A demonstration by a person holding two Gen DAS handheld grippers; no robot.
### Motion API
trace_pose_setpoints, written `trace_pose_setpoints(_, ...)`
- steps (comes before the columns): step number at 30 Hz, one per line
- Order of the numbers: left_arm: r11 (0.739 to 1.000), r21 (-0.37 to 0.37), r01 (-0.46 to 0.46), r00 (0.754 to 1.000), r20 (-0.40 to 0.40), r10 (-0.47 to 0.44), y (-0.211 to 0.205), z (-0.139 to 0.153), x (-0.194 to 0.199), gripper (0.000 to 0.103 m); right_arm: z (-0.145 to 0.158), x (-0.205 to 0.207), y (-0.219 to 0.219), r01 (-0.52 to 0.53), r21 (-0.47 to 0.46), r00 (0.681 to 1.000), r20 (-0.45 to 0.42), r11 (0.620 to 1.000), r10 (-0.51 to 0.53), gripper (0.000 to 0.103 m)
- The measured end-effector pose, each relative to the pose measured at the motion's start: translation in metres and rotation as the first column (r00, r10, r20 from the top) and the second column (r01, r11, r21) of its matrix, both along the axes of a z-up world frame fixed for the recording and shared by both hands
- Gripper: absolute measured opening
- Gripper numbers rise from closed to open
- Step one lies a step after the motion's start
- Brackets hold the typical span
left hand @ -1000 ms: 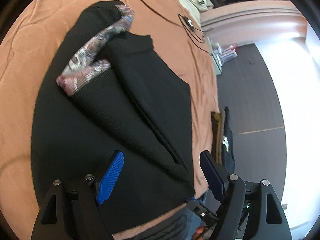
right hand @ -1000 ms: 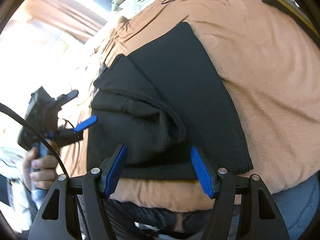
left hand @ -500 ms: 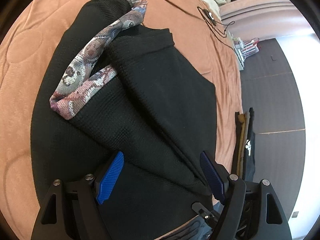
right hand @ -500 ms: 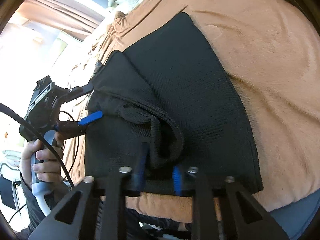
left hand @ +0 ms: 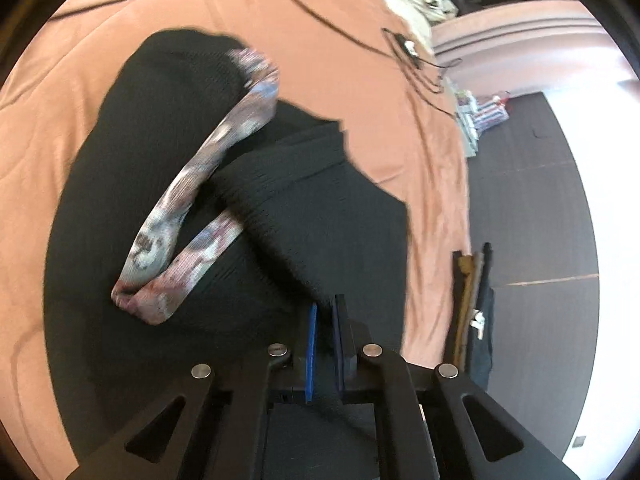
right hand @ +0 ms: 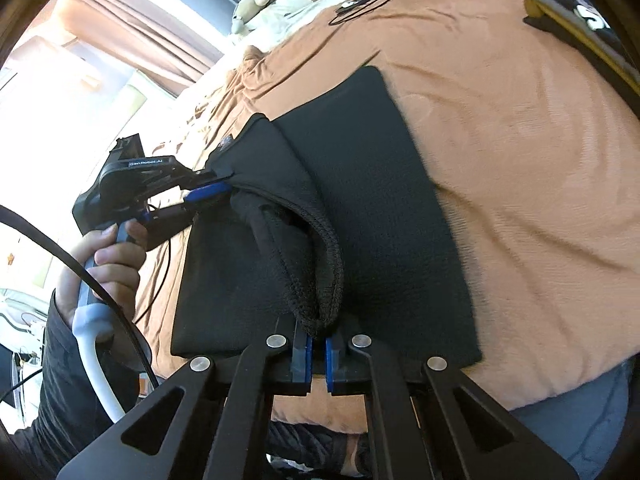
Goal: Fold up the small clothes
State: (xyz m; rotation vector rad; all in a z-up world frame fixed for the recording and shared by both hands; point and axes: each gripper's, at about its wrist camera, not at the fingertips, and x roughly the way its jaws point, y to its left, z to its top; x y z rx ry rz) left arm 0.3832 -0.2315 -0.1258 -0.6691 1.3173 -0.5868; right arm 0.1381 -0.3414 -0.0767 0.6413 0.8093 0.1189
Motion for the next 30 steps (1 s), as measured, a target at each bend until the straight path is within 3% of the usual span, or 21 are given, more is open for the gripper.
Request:
trace_pose_setpoints(5, 0.994, -0.083, 0.066, 0.997, 0.053, -0.062, -0.018, 0.021, 0.003, 0.008, -0.010, -0.010, -0.004, 0.025, -0.014, 0.999, -0.035, 1.000, -0.026, 0.001)
trace_pose_setpoints(8, 0.994, -0.082, 0.071, 0.993, 0.095, -0.064, -0.010, 0.033, 0.002, 0.009, -0.012, -0.012, -0.002, 0.008, -0.023, 0.997, -0.077, 1.000, -0.009, 0.003)
trace_pose_setpoints(9, 0.994, -0.080, 0.077, 0.991, 0.111, -0.067, -0.006, 0.036, 0.003, 0.014, -0.010, -0.012, -0.002, 0.001, -0.030, 0.996, -0.084, 1.000, -0.004, 0.007)
trace_pose_setpoints(11, 0.996, -0.068, 0.064, 0.990, 0.128, -0.055, 0.005, 0.041, 0.005, 0.027, -0.005, -0.011, 0.001, -0.012, -0.072, 0.995, -0.099, 0.997, 0.005, 0.017)
trace_pose_setpoints(12, 0.997, -0.057, 0.047, 0.991, 0.130, -0.039, 0.011, 0.042, 0.006, 0.033, -0.001, -0.011, 0.002, -0.013, -0.097, 0.994, -0.107, 0.995, 0.002, 0.033)
trace_pose_setpoints(13, 0.999, -0.037, 0.027, 0.991, 0.132, -0.022, 0.018, 0.043, 0.007, 0.033, 0.002, -0.010, 0.002, -0.011, -0.108, 0.995, -0.104, 0.994, 0.000, 0.049)
trace_pose_setpoints(15, 1.000, -0.013, 0.012, 0.992, 0.129, -0.010, 0.028, 0.042, 0.008, 0.034, 0.014, -0.005, 0.002, -0.007, -0.126, 0.997, -0.077, 0.992, -0.003, 0.058)
trace_pose_setpoints(20, 0.999, 0.037, -0.034, 0.996, 0.089, 0.030, 0.056, 0.029, 0.008, 0.037, 0.039, 0.008, 0.007, -0.025, -0.187, 0.999, -0.045, 0.982, 0.017, 0.058)
trace_pose_setpoints(24, 0.997, 0.051, -0.053, 0.997, 0.050, 0.051, 0.068, 0.015, 0.004, 0.054, 0.050, 0.036, 0.026, -0.092, -0.263, 0.995, -0.073, 0.961, 0.075, 0.058)
trace_pose_setpoints(30, 0.998, 0.022, -0.052, 0.998, -0.019, 0.053, 0.075, -0.009, -0.002, 0.056, 0.051, 0.083, 0.053, -0.179, -0.363, 0.981, -0.137, 0.914, 0.138, 0.058)
